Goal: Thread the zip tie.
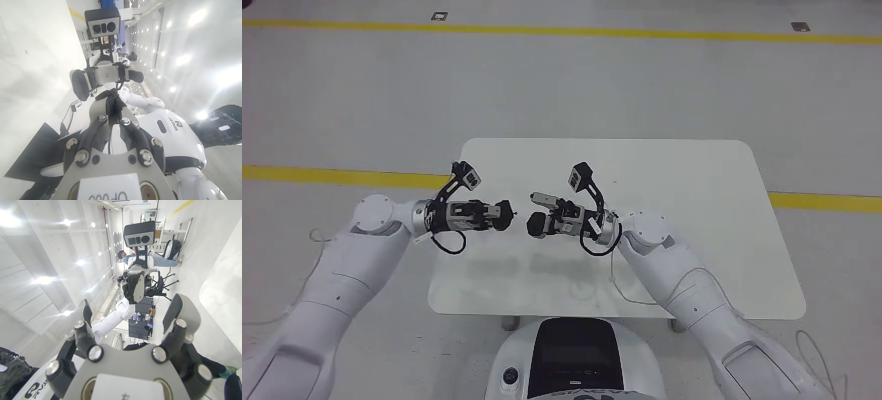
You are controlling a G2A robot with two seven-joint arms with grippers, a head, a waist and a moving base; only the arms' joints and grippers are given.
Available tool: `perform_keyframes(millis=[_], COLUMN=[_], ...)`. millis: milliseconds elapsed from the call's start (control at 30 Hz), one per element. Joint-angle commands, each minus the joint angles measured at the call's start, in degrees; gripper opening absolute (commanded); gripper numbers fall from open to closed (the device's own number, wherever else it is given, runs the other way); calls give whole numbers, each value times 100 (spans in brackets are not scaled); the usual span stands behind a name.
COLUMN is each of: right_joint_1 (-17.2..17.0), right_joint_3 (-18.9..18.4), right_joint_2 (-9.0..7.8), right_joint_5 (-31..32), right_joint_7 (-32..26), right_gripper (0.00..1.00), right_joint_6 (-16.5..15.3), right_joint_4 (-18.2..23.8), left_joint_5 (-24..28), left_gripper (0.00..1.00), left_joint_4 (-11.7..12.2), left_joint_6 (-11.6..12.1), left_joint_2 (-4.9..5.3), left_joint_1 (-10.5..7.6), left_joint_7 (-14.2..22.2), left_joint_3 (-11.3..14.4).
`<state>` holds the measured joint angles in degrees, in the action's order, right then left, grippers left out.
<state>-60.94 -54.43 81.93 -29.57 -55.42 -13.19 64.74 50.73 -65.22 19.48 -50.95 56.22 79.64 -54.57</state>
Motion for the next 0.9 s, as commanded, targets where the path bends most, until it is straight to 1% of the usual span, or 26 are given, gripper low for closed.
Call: perform_keyframes(millis=[0, 100, 167, 767, 833, 867], right_joint_1=[0, 0, 0, -8, -53, -65], right_joint_3=[0, 0, 0, -6, -67, -137], right_joint_2=[0, 0, 0, -1, -29, -66], right_joint_5=[0, 0, 0, 10, 165, 387], right_joint_7=[0, 0, 0, 36, 213, 345], right_gripper=[100, 100, 100, 100, 100, 100], right_joint_6=[0, 0, 0, 2, 23, 86], right_joint_4=[0, 0, 0, 8, 127, 196], left_joint_5=[90, 146, 183, 183, 183, 183], left_gripper=[0, 0, 0, 0, 0, 0], left_joint_4=[60, 23, 112, 112, 112, 112], left_joint_6=[0, 0, 0, 0, 0, 0], left_joint_2=[30, 74, 94, 94, 94, 94], left_joint_1=[-4, -19, -25, -25, -25, -25], left_joint_7=[0, 0, 0, 0, 0, 0], left_joint_3=[17, 99, 142, 142, 142, 142])
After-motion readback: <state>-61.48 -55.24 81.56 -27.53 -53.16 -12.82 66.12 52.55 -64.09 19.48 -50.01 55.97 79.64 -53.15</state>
